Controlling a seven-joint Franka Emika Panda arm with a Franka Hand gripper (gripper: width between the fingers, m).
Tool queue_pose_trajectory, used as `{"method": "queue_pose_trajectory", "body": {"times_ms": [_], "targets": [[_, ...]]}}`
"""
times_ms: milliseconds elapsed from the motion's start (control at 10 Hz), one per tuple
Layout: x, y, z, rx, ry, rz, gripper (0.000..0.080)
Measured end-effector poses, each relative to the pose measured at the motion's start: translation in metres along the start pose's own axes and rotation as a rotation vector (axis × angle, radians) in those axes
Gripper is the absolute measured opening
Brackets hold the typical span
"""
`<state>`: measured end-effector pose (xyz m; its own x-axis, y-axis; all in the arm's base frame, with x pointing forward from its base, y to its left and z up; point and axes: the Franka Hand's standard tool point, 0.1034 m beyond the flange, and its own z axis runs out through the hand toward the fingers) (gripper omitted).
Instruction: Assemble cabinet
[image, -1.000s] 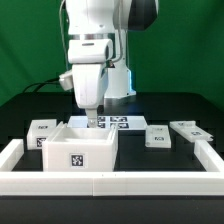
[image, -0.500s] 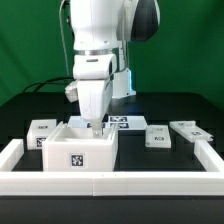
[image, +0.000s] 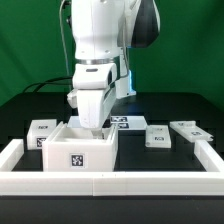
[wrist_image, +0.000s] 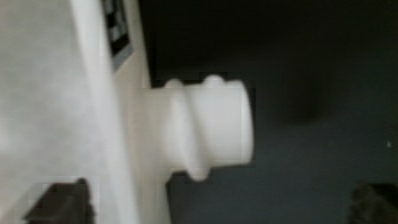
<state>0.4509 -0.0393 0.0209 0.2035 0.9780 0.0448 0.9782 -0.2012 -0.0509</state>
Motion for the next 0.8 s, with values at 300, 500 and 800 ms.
{"method": "queue_pose_trajectory", "body": {"times_ms": [300, 500, 800], "targets": [[-0.0002, -0.0002, 0.0001, 0.000, 0.000, 0.000, 0.0280], [-0.0002, -0.0001, 0.0001, 0.000, 0.000, 0.000, 0.0098], [-0.0007, 0.0007, -0.0003, -0.003, 0.000, 0.001, 0.0036]]}}
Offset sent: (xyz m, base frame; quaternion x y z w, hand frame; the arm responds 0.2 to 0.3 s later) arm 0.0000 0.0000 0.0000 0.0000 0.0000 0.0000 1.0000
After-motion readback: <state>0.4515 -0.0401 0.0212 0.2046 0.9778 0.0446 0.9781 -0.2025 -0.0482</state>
